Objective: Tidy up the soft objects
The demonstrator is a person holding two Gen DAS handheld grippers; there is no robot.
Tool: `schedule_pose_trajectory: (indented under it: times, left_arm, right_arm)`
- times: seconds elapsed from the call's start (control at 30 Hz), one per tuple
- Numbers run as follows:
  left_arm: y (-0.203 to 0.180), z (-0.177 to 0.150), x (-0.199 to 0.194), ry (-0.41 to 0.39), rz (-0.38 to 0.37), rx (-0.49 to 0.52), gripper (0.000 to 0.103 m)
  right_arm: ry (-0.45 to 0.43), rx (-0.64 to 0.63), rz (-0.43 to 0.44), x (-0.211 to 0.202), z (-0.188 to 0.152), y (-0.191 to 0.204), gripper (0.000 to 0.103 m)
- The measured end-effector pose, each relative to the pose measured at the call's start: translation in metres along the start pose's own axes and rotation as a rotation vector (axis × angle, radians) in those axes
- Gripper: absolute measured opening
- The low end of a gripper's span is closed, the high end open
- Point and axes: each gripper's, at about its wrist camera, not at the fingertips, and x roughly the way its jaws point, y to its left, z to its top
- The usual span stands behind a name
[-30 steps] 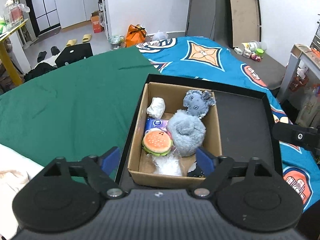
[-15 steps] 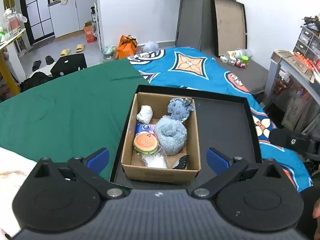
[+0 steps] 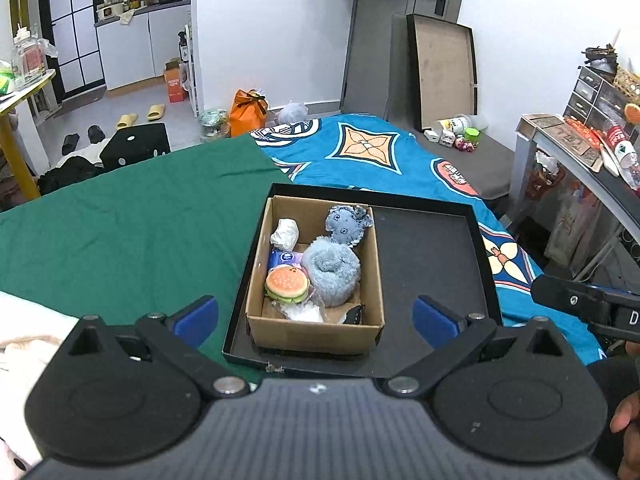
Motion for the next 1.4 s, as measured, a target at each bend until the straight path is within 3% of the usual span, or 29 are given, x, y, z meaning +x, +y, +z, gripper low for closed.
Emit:
schedule_pose_trajectory:
  times: [0.57,1.4]
  left_arm:
    - [0.006,-0.023,-0.045,-0.074,-0.028,-0.009,0.103]
    - [0.008,-0.043,-0.062,-0.089,0.045,0.025,0.103]
  right_arm:
    - [-0.01,-0.028,-0.048,-0.036,-0.023,0.003,0.103]
    - [-0.007,-0.041,-0.048,-0.053,-0.042,0.001,0.103]
